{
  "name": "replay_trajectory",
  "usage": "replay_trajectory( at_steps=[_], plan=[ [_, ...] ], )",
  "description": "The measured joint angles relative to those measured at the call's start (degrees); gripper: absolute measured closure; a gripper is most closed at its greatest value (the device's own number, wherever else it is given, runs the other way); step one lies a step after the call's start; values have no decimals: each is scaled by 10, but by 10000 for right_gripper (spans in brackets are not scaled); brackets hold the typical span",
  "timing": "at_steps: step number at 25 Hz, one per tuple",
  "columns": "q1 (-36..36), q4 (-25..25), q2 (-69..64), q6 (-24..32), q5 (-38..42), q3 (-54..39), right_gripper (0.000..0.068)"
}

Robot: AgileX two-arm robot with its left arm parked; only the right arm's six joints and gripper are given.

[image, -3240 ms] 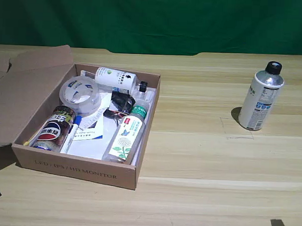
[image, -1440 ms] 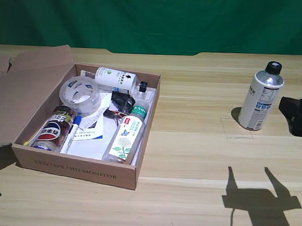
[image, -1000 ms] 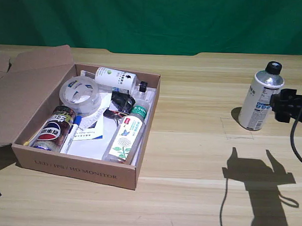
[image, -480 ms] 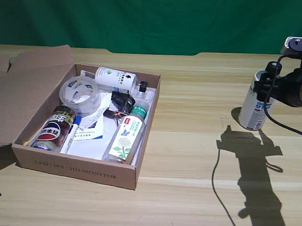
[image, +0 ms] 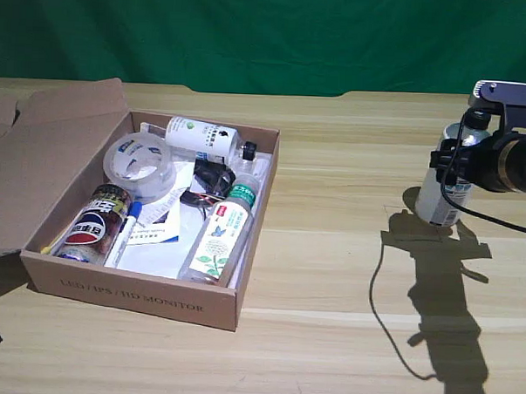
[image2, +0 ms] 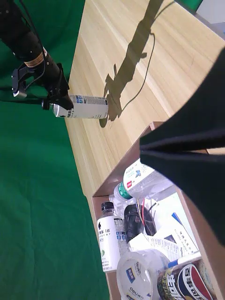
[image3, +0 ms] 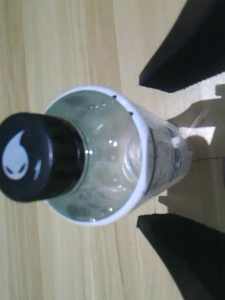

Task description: Place the white bottle into the box.

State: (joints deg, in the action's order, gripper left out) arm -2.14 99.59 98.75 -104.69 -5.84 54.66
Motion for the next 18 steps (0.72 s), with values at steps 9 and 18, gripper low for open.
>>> replay_trajectory(
  at_steps=[9, 18],
  plan=[
    [0, 0, 65, -9, -13, 18, 62],
    [0, 0, 135, -9, -31, 70, 73]
  ],
)
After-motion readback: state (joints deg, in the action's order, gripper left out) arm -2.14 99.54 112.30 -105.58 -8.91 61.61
